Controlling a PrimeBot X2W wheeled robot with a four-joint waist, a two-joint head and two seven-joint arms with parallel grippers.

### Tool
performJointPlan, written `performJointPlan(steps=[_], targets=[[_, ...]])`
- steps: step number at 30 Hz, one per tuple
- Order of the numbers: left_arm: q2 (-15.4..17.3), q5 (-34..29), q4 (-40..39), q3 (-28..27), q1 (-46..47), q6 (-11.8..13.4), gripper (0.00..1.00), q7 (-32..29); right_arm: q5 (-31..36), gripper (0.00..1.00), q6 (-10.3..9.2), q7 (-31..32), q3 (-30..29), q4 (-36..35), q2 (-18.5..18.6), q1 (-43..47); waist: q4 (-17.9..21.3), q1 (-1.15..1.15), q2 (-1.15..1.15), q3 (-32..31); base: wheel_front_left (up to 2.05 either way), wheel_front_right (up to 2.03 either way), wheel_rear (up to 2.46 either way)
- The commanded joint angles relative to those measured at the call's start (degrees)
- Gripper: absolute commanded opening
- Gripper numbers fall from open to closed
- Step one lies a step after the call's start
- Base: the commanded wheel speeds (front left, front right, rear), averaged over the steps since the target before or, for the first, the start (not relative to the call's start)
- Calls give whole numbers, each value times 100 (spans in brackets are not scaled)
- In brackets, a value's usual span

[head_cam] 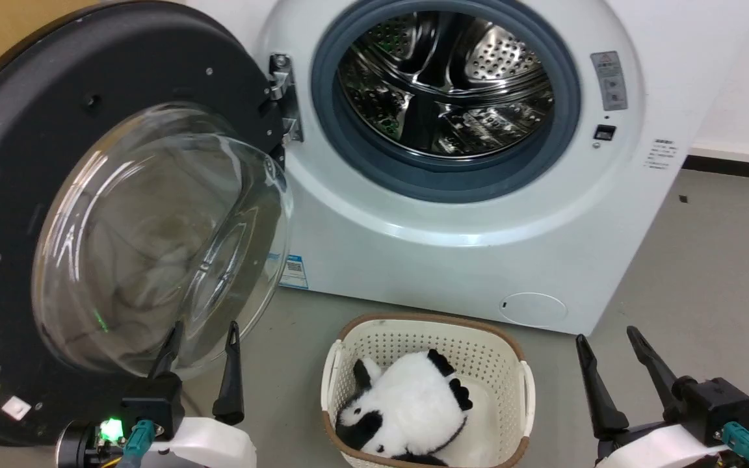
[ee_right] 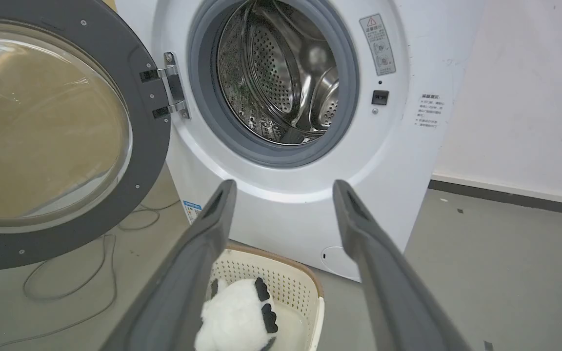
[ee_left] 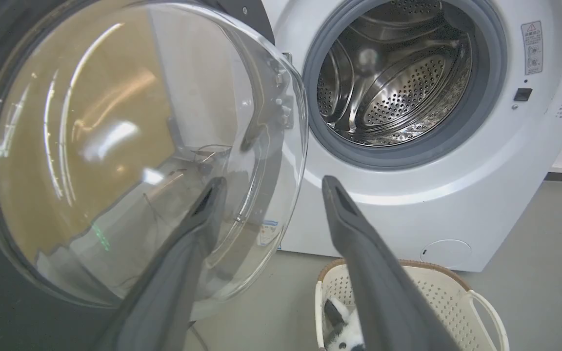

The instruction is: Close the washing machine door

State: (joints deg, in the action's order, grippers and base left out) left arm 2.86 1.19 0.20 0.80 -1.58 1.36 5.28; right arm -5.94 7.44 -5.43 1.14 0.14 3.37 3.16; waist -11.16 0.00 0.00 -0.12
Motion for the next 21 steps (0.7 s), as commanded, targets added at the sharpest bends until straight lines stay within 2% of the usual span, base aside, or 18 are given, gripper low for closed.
performJointPlan(steps=[1, 21], targets=[[7, 31, -33, -21, -61, 25, 100, 66, -80, 100, 2, -51, 23, 16, 29, 72, -63, 0, 0, 16, 0, 0, 0], [2, 104, -528, -150, -332, 342, 100, 305, -431, 100, 3, -290, 480, 267, 275, -312, -641, 0, 0, 203, 0, 0, 0]])
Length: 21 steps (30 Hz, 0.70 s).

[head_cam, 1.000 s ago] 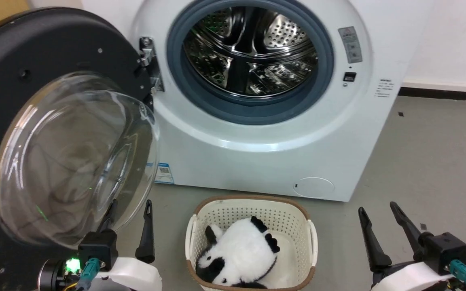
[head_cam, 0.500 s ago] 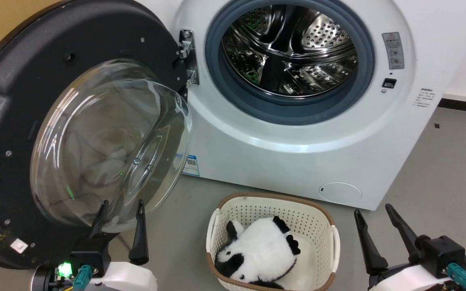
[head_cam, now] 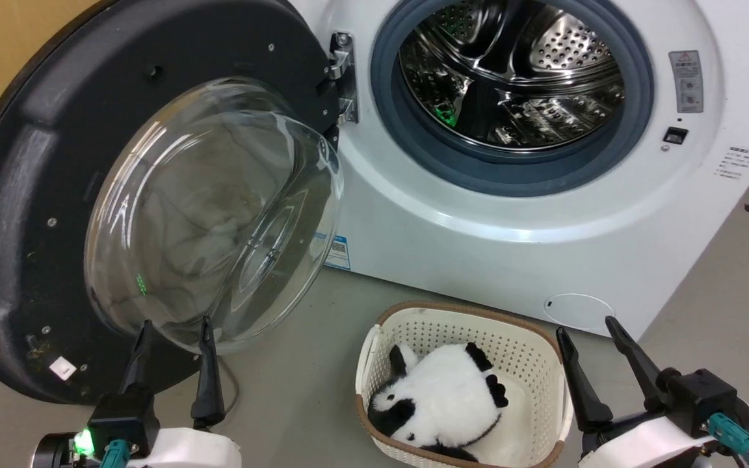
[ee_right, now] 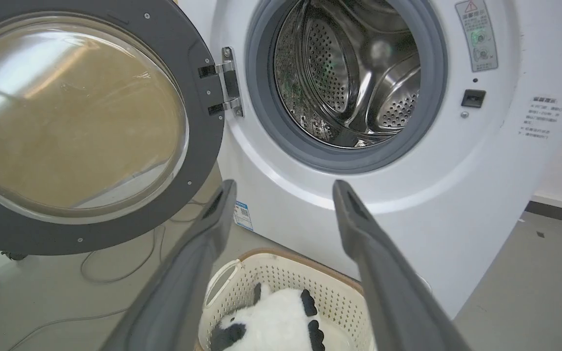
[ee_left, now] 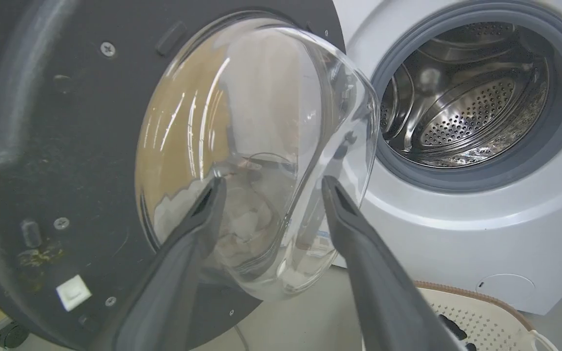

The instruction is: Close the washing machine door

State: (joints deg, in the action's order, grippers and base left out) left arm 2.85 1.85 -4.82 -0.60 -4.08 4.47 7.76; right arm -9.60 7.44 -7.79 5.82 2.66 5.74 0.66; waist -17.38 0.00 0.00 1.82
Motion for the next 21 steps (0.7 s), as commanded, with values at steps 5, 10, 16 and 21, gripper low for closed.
performJointPlan(steps=[5, 10, 16, 21], targets=[[3, 69, -114, -16, -172, 113, 100, 116, -166, 100, 3, -114, 114, 50, 89, -129, -147, 0, 0, 31, -1, -1, -1], [3, 88, -178, -39, -203, 160, 100, 177, -264, 100, 3, -174, 217, 88, 142, -161, -272, 0, 0, 33, -2, -2, -2], [3, 90, -275, -39, -244, 232, 100, 249, -379, 100, 3, -246, 314, 119, 181, -179, -421, 0, 0, 27, -4, -4, -4], [3, 95, -366, -31, -294, 305, 100, 309, -479, 100, 3, -306, 373, 130, 230, -179, -545, 0, 0, 36, -8, -8, -8]])
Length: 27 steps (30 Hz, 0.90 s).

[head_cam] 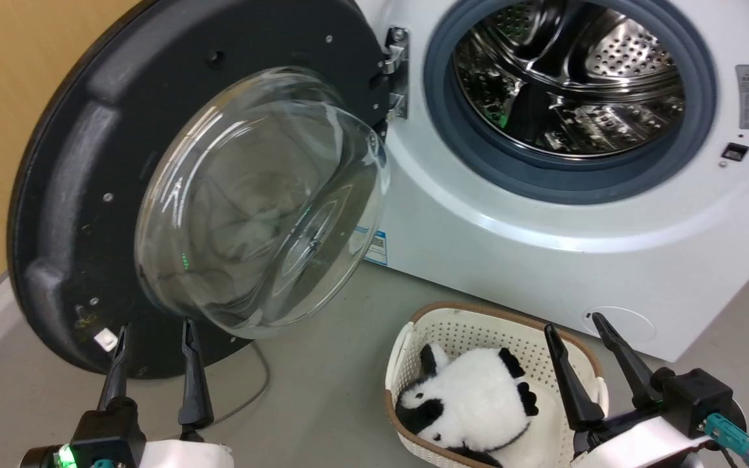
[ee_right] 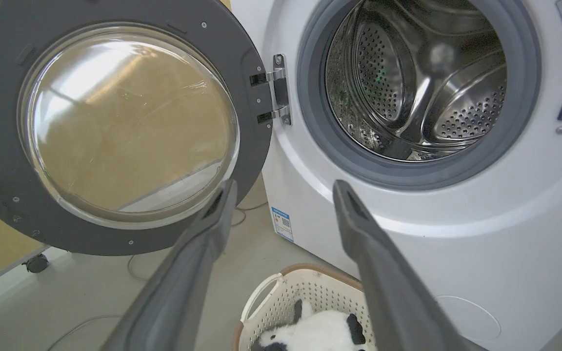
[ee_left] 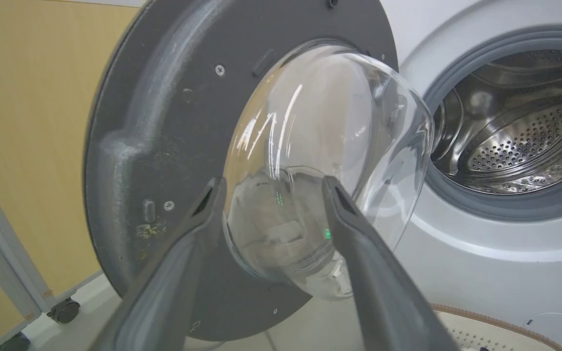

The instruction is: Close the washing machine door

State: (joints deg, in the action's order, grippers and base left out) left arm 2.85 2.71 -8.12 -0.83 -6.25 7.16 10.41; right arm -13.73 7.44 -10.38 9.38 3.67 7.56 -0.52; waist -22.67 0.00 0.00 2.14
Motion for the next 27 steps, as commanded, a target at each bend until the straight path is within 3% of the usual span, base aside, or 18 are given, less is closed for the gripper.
performJointPlan(steps=[1, 14, 27], targets=[[3, 10, -53, -4, -88, 51, 100, 56, -87, 100, 3, -59, 27, 30, 59, -61, -42, 0, 0, 6, -8, -8, -8], [3, 72, -294, 0, -214, 241, 100, 211, -323, 100, 4, -215, 168, 42, 177, -24, -370, 0, 0, 37, -3, -3, -3], [3, 353, -619, -257, -174, 225, 100, 355, -454, 100, 4, -358, 222, -41, 255, 103, -648, 0, 0, 75, 0, 0, 0]])
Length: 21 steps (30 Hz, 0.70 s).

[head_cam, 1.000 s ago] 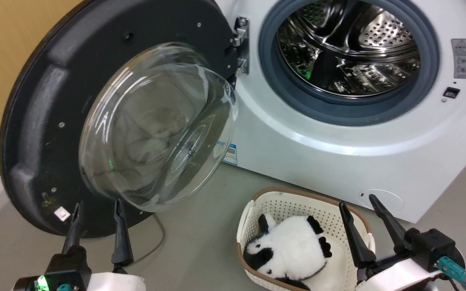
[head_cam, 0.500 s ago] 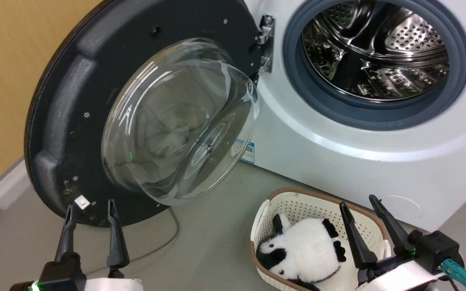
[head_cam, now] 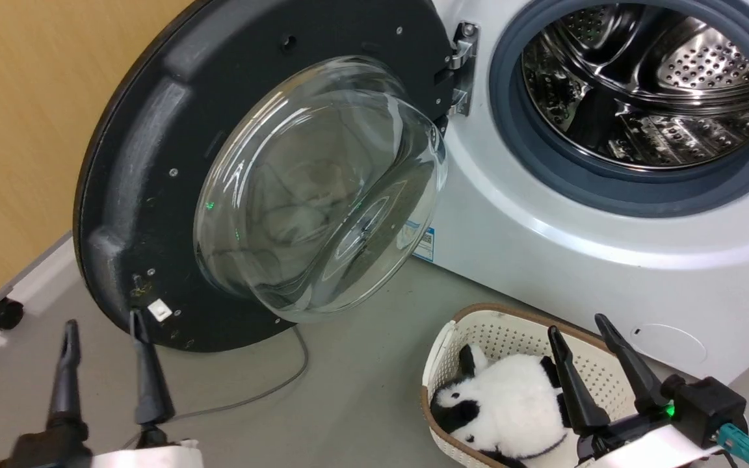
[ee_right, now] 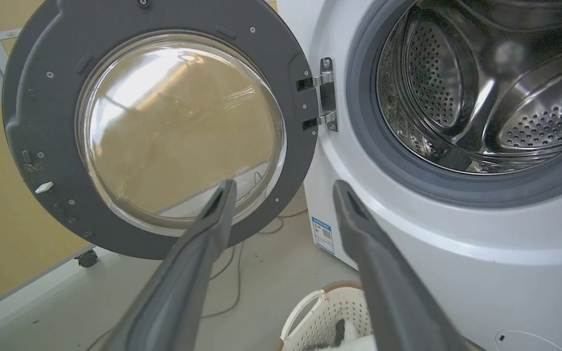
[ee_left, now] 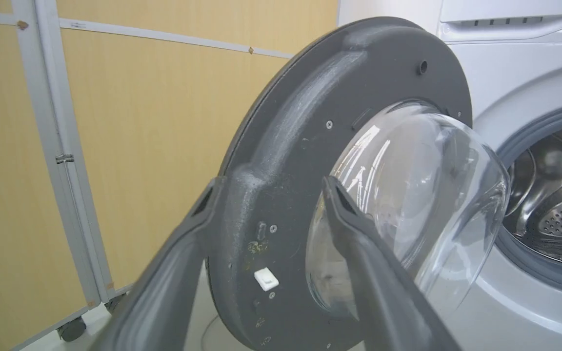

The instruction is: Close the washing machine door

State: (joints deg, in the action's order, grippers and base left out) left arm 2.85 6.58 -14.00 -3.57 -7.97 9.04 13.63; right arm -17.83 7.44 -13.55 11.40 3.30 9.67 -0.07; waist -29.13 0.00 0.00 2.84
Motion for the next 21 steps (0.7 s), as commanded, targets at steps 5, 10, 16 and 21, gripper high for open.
performJointPlan(steps=[5, 10, 16, 21], targets=[[128, 368, 10, -601, 245, -414, 0, 105, -66, 100, 4, -112, -76, -122, 97, 197, -134, 0, 0, 106, 0, 0, 0], [477, 550, 173, -1312, 827, -744, 0, 137, -24, 100, 5, -145, -251, -271, 107, 375, -183, 0, 0, 210, 0, 0, 0], [1058, 892, 1047, -1869, 1734, -1128, 0, 102, 63, 100, 5, -145, -379, -444, 79, 532, -80, 0, 0, 339, 0, 0, 0], [1290, 2169, 2409, -2232, 2723, -1337, 0, -885, 63, 100, 5, -145, -347, -482, 114, 474, 103, 0, 0, 431, 0, 0, 0]])
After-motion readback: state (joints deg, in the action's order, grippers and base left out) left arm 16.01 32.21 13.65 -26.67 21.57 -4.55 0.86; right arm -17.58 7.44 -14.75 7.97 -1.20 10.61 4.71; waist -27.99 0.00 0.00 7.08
